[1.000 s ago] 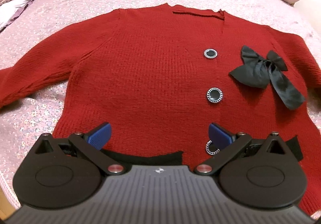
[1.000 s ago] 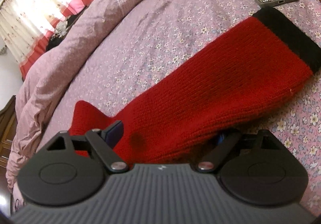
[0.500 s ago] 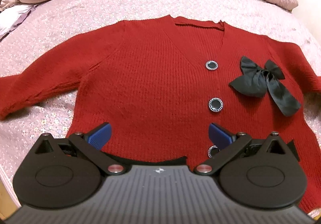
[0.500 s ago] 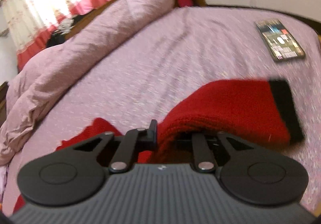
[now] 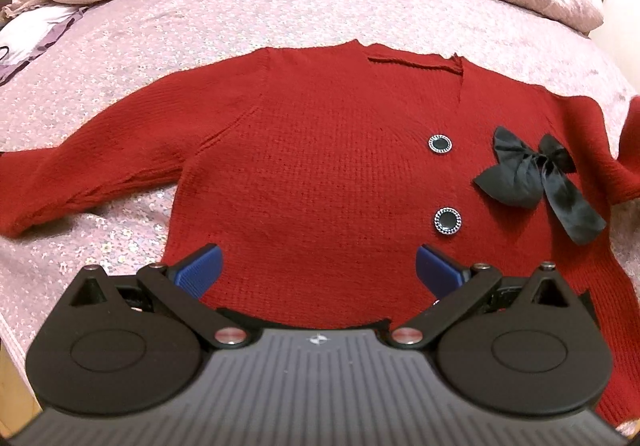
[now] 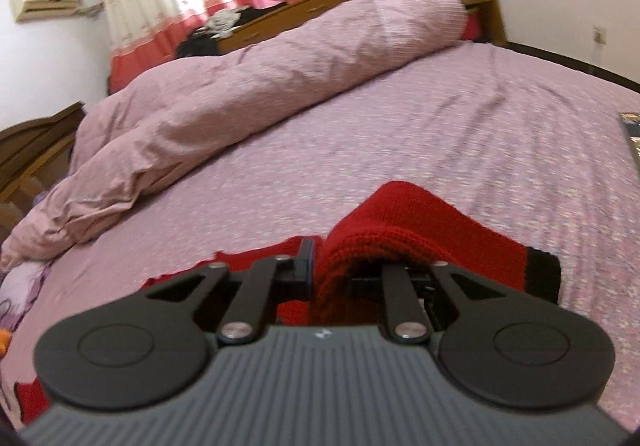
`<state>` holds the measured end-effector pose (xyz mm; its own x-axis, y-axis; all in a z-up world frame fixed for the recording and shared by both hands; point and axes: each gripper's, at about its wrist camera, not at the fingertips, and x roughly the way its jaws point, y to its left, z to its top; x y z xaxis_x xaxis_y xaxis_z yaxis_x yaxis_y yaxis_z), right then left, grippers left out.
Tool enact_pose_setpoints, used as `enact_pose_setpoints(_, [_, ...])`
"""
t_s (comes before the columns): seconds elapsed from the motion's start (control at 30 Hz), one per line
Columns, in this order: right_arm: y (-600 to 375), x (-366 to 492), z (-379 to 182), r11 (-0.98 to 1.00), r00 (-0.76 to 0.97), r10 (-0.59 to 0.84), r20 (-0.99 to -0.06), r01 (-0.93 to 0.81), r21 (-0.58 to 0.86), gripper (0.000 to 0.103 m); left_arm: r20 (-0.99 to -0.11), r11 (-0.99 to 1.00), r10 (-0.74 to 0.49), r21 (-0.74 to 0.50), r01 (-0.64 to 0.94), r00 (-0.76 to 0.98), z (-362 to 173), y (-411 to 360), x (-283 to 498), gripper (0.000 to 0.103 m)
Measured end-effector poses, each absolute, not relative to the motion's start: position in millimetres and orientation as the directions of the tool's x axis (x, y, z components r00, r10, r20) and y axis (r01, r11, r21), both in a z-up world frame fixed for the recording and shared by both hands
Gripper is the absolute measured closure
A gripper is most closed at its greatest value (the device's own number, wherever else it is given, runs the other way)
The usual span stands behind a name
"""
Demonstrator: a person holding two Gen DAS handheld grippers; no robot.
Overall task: Fold small clothes
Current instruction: 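Grasp the sleeve near the cuff with the right gripper and lift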
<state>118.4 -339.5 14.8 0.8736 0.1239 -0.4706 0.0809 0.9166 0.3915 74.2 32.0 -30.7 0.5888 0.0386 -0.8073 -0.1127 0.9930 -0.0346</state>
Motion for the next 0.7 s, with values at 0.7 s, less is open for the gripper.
enact_pose_setpoints(0.7, [-204,142,23,0.919,0.799,0.366,-0.477,-0.23,0.32,0.086,-0.805,0.988,0.079,-0.014,-0.152,0.588,-33,59,98,0.0])
